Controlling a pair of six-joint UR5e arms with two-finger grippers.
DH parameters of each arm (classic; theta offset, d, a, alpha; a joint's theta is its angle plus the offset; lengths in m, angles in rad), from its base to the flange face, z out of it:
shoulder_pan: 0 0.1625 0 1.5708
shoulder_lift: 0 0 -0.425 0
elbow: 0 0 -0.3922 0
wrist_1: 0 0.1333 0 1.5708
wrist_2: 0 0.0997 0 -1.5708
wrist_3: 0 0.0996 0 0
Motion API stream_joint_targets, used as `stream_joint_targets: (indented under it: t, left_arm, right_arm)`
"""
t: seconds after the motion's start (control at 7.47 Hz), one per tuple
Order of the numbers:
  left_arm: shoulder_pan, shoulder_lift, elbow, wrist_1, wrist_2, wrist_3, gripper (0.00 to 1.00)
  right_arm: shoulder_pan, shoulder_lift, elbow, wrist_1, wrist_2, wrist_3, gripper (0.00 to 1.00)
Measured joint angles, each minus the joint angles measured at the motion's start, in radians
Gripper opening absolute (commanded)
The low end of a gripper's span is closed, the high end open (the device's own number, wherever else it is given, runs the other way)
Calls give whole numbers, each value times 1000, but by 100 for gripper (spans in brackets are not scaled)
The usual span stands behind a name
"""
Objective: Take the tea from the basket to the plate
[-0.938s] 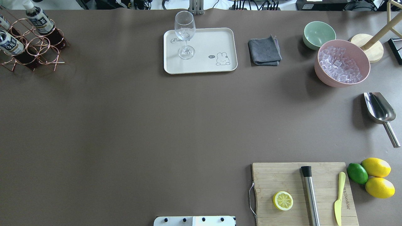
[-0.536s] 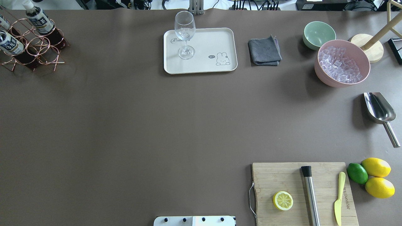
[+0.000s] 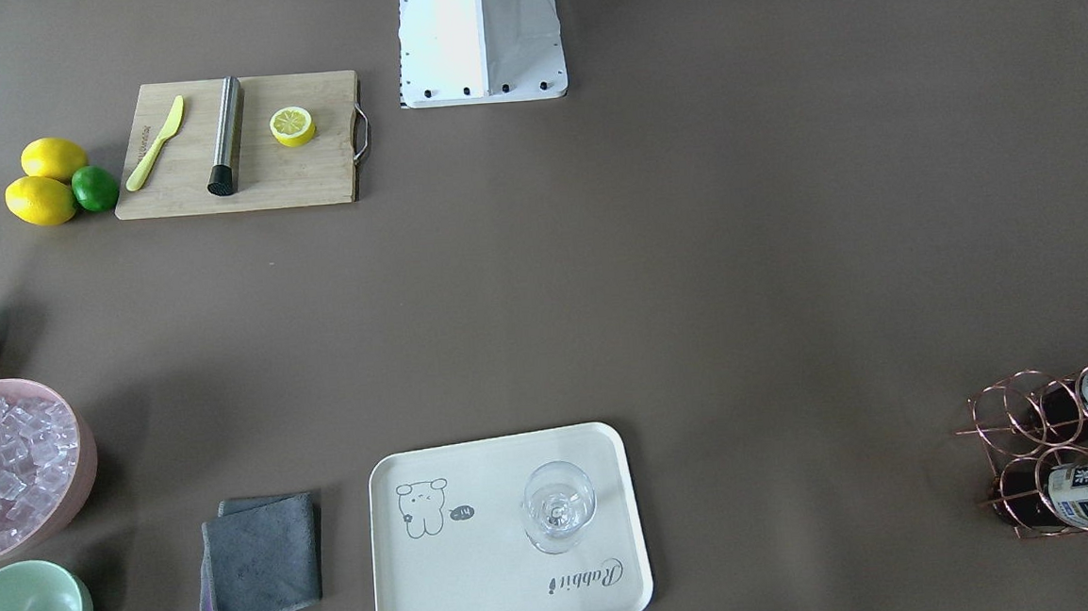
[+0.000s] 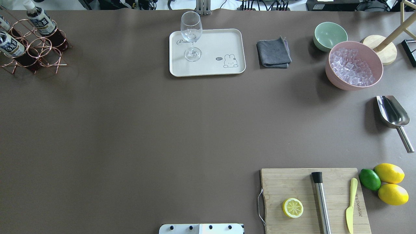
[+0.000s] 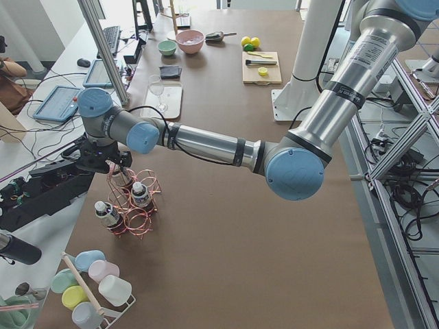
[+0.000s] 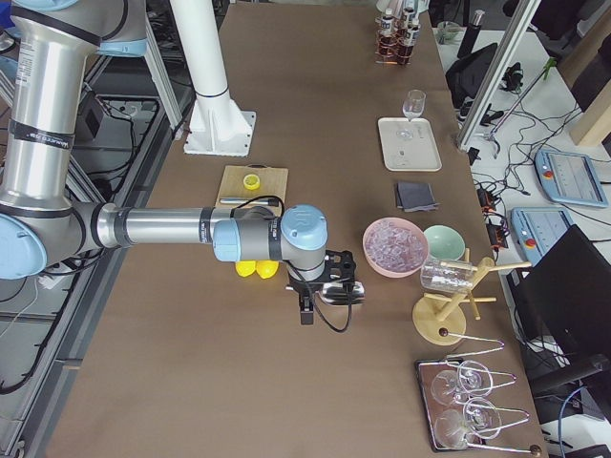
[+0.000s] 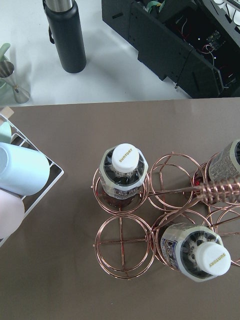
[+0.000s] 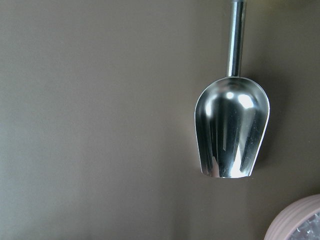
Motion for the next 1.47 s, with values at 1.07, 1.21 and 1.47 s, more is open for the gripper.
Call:
stream_joint_targets:
  t: [1.07,1.21,1.47]
  left_arm:
    - [-6,18,-1,-1,-2,20,0]
    - [-7,18,-3,0,-2,21,0]
    - [-12,18,-24,9,-2,18,0]
  right_arm:
    - [-218,282,-9,10,44,13,100]
    - [-248,327,-6,11,51,13,100]
    - [-324,428,-4,22,55,10,100]
